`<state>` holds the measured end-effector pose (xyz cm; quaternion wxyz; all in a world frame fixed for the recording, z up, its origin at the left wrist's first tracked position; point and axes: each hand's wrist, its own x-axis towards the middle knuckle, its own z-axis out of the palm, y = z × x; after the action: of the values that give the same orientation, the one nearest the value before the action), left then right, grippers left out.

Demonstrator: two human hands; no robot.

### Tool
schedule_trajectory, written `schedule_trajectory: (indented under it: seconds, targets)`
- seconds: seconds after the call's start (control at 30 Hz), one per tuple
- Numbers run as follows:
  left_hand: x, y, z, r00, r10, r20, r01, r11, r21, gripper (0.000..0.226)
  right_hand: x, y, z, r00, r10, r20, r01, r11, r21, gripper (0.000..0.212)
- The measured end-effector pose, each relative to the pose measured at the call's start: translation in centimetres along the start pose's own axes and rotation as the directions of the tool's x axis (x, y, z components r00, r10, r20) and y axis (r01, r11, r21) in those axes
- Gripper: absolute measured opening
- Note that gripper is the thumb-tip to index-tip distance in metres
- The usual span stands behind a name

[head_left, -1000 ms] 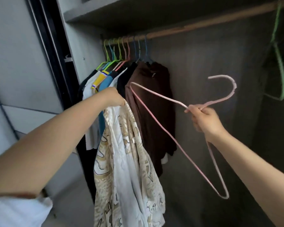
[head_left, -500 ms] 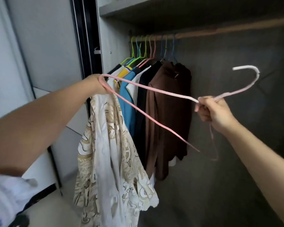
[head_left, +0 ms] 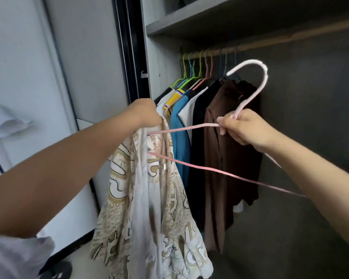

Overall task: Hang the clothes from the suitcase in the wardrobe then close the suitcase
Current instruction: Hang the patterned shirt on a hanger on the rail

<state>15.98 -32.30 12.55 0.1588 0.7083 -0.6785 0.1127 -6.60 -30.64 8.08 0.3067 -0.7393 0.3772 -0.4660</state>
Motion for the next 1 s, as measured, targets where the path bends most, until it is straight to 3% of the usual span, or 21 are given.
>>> schedule_trajectory:
  seconds: [0.17,0.3,0.4,0.47,0.57,0.63,0.67,0.73,0.8,0.87,0.93,1.0]
  targets:
    - [-2.4,2.3,-0.3,0.981,0.062,-0.185,-0.102,0.972,-0.211,0.006,-0.2,-0.3,2.5,0.990,0.070,-0.120,-0.052,0.988,0.142,0.041]
    - [-5.0,3.2,0.0,0.946,0.062,-0.318,-0.189,0.903,-0.386,0.018,-1.2,0.6,2.8,0.961,0.136,-0.241,-0.058,0.951,0.305,0.041]
    - [-6.0,3.5,0.0,0.918,0.135,-0.372,-0.251,0.926,-0.282,0.027,-2.0,1.1,3.0,0.946,0.147,-0.288,-0.037,0.934,0.356,0.041]
    - [-7.0,3.9,0.9,0.896,0.195,-0.399,-0.244,0.967,-0.076,0.027,-2.8,1.2,3.2,0.943,0.160,-0.292,-0.026,0.910,0.413,0.040]
    - [-7.2,4.2,1.7,0.786,0.312,-0.534,-0.242,0.950,0.199,0.034,-3.3,0.5,3.2,0.934,0.182,-0.306,-0.001,0.861,0.509,0.039]
    - [-6.4,3.8,1.4,0.671,0.460,-0.581,-0.332,0.888,0.319,0.041,-3.0,0.0,3.1,0.927,0.177,-0.331,0.024,0.851,0.524,0.039]
    - [-6.0,3.8,0.7,0.675,0.515,-0.528,-0.374,0.856,0.356,0.040,-2.8,-0.3,2.9,0.926,0.172,-0.335,0.032,0.852,0.523,0.040]
    - [-5.4,3.7,-1.4,0.800,0.527,-0.287,-0.395,0.823,0.409,0.036,-2.4,-0.9,2.4,0.926,0.159,-0.341,0.042,0.856,0.515,0.040]
    - [-4.5,3.1,-3.3,0.855,0.499,-0.144,-0.401,0.810,0.428,0.035,-2.1,-1.7,1.6,0.930,0.100,-0.353,0.095,0.864,0.495,0.039]
    - [-4.1,2.9,-4.3,0.857,0.497,-0.137,-0.415,0.822,0.391,0.033,-1.7,-2.3,0.9,0.916,-0.021,-0.400,0.177,0.917,0.358,0.039]
    - [-3.9,2.6,-4.6,0.856,0.473,-0.209,-0.392,0.857,0.334,0.033,-1.1,-1.5,0.3,0.808,-0.315,-0.497,0.276,0.949,-0.152,0.032]
    - [-3.4,2.6,-5.2,0.837,0.438,-0.328,-0.352,0.890,0.289,0.034,-0.6,0.2,-0.2,0.609,-0.645,-0.462,0.261,0.713,-0.651,0.019]
